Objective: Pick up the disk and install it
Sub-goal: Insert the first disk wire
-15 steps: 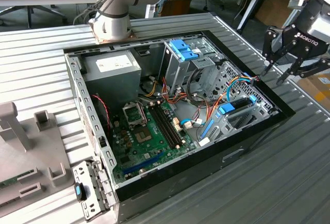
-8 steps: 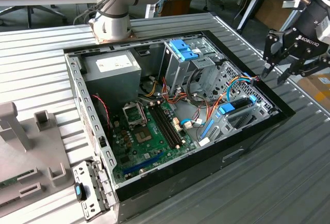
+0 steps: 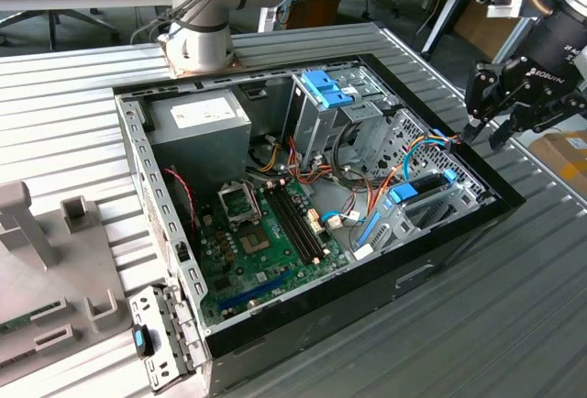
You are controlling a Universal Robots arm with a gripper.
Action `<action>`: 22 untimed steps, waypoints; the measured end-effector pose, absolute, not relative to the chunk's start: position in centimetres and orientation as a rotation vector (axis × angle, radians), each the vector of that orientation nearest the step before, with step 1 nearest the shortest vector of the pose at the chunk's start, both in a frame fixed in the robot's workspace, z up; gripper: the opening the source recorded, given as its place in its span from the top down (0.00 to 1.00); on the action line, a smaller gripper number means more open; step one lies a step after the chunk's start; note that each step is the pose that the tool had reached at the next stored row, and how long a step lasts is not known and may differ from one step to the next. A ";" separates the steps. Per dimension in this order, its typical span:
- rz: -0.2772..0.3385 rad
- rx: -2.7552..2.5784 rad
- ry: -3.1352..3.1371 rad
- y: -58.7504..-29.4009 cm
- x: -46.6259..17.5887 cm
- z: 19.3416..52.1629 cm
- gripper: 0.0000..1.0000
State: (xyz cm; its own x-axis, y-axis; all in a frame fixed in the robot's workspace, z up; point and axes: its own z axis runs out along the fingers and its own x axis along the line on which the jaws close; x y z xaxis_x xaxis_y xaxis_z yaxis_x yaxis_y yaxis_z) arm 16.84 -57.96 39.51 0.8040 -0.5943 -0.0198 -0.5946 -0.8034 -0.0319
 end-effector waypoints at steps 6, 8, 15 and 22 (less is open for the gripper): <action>0.028 -2.945 0.898 -58.0 17.1 39.4 0.56; 0.028 -2.945 0.899 -57.9 17.4 39.0 0.56; 0.028 -2.945 0.898 -56.7 17.8 38.2 0.56; 0.028 -2.945 0.899 -56.1 18.8 37.1 0.56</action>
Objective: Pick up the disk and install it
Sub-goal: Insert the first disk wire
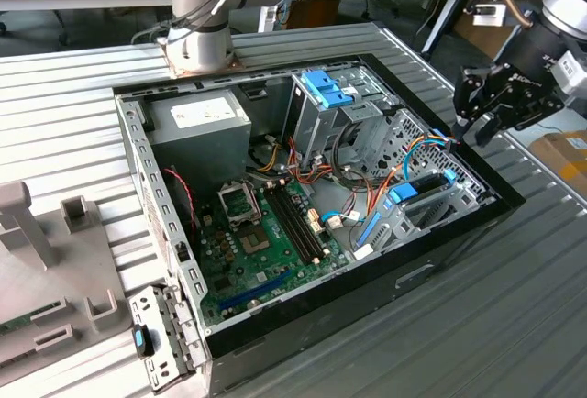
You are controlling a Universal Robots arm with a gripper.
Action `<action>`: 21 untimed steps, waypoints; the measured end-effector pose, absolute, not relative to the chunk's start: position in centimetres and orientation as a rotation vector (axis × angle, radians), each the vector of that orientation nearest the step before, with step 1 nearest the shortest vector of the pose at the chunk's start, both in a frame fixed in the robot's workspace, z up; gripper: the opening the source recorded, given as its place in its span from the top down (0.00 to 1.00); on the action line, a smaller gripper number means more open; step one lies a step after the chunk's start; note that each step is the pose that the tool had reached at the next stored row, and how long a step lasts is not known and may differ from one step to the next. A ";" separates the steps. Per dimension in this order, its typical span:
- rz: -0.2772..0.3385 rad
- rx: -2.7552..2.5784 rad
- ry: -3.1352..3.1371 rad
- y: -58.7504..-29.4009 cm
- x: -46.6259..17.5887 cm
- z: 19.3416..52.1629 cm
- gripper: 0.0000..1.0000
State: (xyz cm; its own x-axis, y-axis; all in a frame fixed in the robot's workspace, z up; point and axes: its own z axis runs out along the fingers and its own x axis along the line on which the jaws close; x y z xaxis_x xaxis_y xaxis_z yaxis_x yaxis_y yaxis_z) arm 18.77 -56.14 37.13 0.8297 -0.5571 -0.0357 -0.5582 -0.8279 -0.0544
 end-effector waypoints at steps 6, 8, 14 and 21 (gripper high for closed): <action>0.028 -2.945 0.898 -56.1 18.8 37.0 0.56; 0.029 -2.945 0.898 -55.9 18.7 36.9 0.56; 0.028 -2.944 0.898 -55.8 18.7 36.6 0.56; 0.028 -2.944 0.898 -55.8 18.7 36.6 0.77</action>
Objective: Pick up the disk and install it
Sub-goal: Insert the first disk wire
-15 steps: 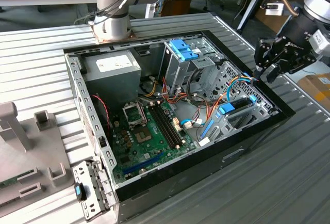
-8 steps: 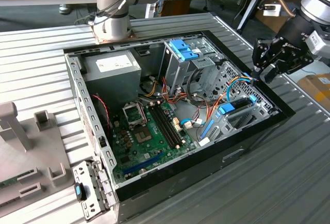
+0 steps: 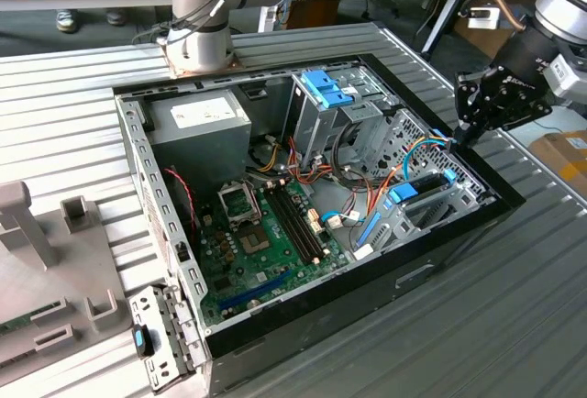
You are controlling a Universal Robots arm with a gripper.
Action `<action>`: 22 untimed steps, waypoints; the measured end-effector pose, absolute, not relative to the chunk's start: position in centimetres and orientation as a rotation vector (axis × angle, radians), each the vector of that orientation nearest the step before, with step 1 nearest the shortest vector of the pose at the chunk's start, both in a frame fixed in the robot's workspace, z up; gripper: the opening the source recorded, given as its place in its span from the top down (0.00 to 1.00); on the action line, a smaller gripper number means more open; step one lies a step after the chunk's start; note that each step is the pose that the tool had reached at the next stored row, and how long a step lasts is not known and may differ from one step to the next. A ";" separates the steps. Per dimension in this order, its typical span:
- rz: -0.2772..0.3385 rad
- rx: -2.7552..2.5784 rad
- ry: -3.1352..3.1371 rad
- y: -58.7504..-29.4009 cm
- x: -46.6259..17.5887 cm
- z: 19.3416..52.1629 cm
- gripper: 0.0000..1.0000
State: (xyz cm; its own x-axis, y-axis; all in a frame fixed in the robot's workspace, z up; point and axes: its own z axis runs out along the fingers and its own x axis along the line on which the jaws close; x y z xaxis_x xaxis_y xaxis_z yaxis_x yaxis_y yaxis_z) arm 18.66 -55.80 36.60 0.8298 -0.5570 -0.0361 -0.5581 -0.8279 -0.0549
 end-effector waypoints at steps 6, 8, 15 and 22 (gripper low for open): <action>0.030 -2.941 0.897 -55.9 18.7 36.7 0.77; 0.030 -2.941 0.897 -56.4 18.7 36.7 0.77; 0.041 -2.911 0.888 -56.5 17.6 36.9 0.77; 0.057 -2.878 0.878 -57.3 17.6 36.9 0.77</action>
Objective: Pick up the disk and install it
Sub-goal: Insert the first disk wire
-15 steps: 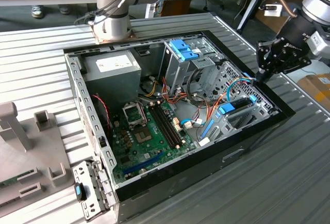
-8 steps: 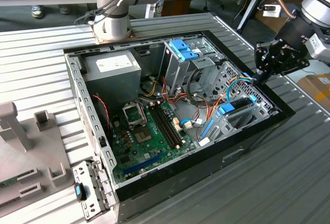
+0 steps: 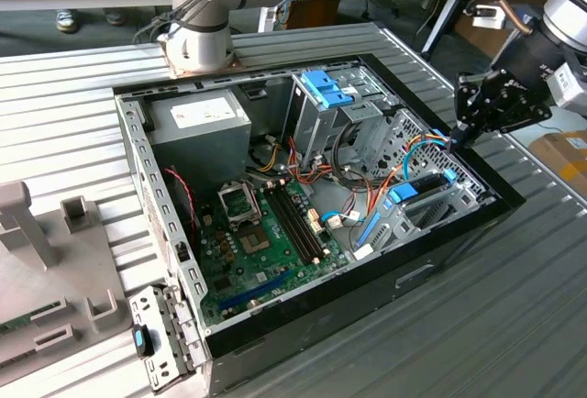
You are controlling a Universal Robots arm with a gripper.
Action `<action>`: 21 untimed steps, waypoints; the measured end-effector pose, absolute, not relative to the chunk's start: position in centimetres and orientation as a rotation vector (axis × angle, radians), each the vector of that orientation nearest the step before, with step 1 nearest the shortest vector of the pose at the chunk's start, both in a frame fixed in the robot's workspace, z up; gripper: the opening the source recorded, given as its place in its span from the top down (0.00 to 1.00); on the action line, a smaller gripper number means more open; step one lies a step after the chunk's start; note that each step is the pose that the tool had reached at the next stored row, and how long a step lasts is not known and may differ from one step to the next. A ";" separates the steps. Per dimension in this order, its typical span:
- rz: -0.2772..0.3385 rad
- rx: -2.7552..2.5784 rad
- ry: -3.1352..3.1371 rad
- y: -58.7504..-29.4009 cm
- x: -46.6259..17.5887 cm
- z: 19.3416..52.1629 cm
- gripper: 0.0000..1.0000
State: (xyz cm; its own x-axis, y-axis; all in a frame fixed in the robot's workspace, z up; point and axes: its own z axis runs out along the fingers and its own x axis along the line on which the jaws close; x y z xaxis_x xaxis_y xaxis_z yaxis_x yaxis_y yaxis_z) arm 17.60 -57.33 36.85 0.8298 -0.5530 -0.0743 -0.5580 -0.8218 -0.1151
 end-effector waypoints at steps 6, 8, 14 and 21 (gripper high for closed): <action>0.057 -2.880 0.873 -57.8 17.6 36.6 0.77; 0.057 -2.880 0.873 -57.8 17.6 36.6 0.77; 0.057 -2.881 0.873 -57.8 17.6 36.6 0.84; 0.055 -2.880 0.872 -57.8 17.6 36.9 0.84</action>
State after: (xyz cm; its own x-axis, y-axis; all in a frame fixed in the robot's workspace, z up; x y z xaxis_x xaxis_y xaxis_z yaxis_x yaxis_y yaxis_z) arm 17.58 -57.84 36.86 0.8320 -0.5500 -0.0728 -0.5547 -0.8240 -0.1154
